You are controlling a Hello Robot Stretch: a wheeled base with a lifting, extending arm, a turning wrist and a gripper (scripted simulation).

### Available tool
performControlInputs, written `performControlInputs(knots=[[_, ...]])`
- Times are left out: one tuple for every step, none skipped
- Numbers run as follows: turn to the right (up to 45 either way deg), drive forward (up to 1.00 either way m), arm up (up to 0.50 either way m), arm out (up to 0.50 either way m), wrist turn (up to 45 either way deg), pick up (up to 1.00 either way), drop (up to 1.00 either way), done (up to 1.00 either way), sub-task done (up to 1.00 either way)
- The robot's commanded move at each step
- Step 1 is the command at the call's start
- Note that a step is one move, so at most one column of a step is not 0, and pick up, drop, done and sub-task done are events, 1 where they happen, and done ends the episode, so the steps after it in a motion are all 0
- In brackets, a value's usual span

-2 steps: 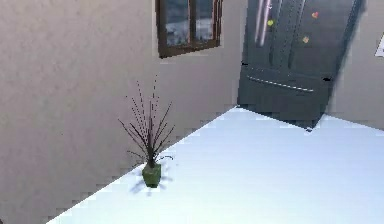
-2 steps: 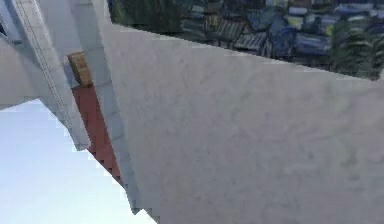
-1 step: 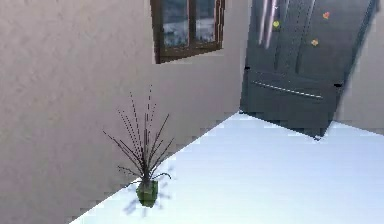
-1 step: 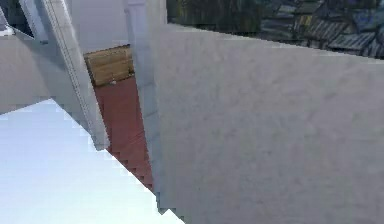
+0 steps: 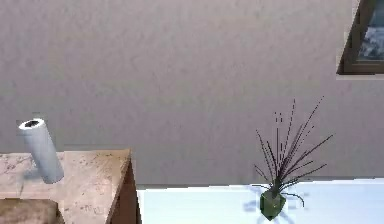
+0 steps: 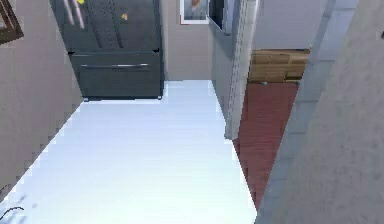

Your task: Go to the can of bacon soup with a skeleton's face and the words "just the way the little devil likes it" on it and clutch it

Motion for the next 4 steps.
performControlInputs(knots=[[0.0, 0.8, 0.0, 0.0, 0.0, 0.0, 0.0, 0.0, 0.0], [-45.0, 0.0, 0.0, 0.0, 0.0, 0.0, 0.0, 0.0, 0.0], [0.0, 0.2, 0.0, 0.0, 0.0, 0.0, 0.0, 0.0, 0.0], [-45.0, 0.0, 0.0, 0.0, 0.0, 0.0, 0.0, 0.0, 0.0]])
